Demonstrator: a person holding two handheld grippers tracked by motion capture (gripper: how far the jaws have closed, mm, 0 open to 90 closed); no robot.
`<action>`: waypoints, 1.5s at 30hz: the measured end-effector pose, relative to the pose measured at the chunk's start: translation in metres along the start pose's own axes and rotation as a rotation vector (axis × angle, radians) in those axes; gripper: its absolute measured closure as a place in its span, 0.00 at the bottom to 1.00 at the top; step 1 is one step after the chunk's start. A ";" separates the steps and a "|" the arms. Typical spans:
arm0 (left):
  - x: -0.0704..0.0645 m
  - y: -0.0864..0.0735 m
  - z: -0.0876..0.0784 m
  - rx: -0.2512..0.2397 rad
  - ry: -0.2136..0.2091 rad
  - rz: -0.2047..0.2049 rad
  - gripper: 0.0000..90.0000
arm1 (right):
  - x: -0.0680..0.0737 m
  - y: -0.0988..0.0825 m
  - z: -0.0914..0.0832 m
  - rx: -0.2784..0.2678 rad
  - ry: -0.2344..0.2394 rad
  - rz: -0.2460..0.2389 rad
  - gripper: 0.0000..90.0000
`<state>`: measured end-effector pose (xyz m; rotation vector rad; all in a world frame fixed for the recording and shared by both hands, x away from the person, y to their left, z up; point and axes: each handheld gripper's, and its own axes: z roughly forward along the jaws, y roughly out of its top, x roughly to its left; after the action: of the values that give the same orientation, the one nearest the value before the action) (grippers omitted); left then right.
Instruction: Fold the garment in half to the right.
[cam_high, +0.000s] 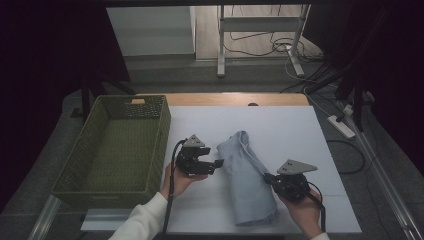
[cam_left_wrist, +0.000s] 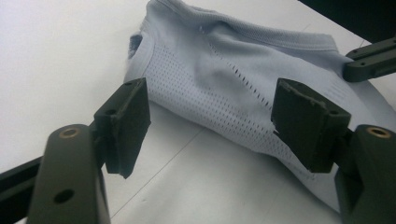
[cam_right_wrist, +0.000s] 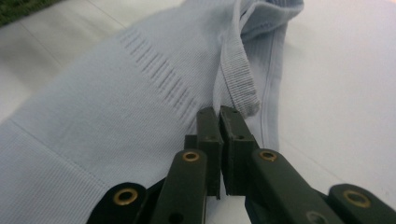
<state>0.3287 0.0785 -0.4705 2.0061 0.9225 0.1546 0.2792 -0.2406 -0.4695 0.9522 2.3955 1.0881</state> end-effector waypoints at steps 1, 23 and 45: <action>0.000 0.000 0.000 0.001 0.000 -0.002 0.32 | -0.001 -0.001 0.001 0.009 -0.001 0.005 0.97; -0.002 -0.003 0.004 0.004 -0.078 0.028 0.94 | -0.011 -0.015 0.014 0.110 -0.021 0.017 0.96; -0.034 0.022 0.062 0.108 -0.129 0.177 0.99 | -0.012 -0.011 0.010 0.079 -0.038 0.022 0.82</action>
<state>0.3439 0.0069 -0.4826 2.1699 0.6849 0.0737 0.2885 -0.2491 -0.4838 1.0181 2.4182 0.9803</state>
